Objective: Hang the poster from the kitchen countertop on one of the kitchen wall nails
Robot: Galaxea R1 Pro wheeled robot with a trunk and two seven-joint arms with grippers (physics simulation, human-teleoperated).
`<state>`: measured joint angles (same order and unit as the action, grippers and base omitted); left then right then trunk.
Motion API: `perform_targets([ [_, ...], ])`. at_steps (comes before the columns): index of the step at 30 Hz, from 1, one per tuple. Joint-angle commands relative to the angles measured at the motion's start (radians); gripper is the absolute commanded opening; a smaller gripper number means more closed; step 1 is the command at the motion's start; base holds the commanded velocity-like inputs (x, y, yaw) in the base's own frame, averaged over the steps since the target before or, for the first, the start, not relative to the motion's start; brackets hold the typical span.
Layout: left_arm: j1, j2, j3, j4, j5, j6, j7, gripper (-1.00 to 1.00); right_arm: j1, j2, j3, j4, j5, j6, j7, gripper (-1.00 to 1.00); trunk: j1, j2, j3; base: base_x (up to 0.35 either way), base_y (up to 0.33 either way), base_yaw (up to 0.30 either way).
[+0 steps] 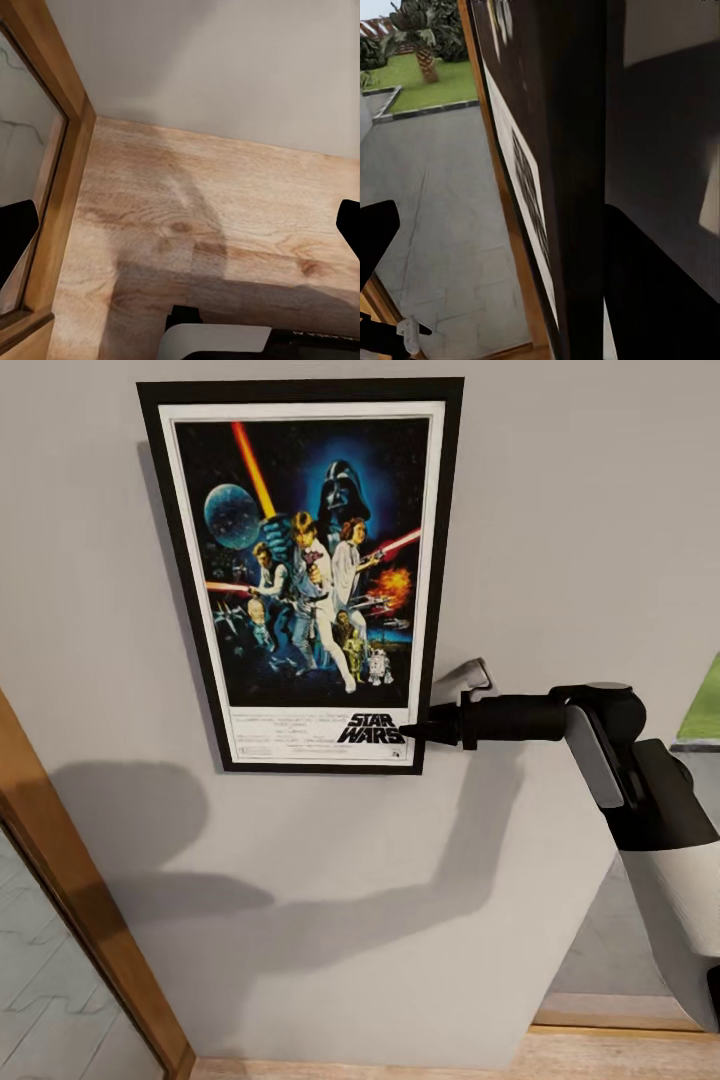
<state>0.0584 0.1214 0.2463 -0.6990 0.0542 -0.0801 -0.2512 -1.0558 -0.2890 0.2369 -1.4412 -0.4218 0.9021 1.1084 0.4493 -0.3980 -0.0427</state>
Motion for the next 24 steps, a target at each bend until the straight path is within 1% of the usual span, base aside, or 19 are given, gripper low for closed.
perform_targets([
  [1, 0.000, 0.000, 0.002, -0.001, 0.006, 0.000, -0.007, 1.00, -0.001, -0.001, 0.000, 0.000, 0.003, -0.002, -0.002, 1.00, 0.001, -0.002, -0.002, 0.002, 0.000, 0.000],
  [5, 0.000, 0.000, 0.002, -0.001, 0.006, 0.000, -0.007, 1.00, -0.001, -0.001, 0.001, 0.000, 0.003, -0.002, -0.002, 1.00, 0.001, -0.002, -0.002, 0.000, 0.000, 0.000],
  [8, 0.000, 0.000, 0.002, -0.001, 0.006, 0.000, -0.007, 1.00, -0.001, -0.001, 0.001, -0.001, 0.003, -0.002, -0.002, 1.00, 0.001, -0.002, -0.002, -0.119, 0.000, 0.000],
  [17, 0.000, 0.000, 0.002, -0.001, 0.006, 0.000, -0.007, 1.00, -0.002, -0.001, 0.000, -0.002, 0.003, -0.001, -0.001, 1.00, 0.001, -0.002, -0.002, -0.296, 0.000, 0.000],
  [21, 0.000, 0.000, 0.002, -0.002, 0.006, 0.000, -0.007, 1.00, -0.001, -0.001, 0.001, -0.002, 0.003, 0.000, -0.001, 1.00, 0.001, -0.002, -0.002, -0.166, 0.000, 0.000],
  [24, 0.000, 0.000, 0.002, -0.002, 0.006, 0.000, -0.007, 1.00, 0.002, -0.001, 0.002, -0.002, 0.003, -0.001, 0.000, 1.00, 0.001, -0.002, 0.002, -0.295, 0.000, 0.000],
])
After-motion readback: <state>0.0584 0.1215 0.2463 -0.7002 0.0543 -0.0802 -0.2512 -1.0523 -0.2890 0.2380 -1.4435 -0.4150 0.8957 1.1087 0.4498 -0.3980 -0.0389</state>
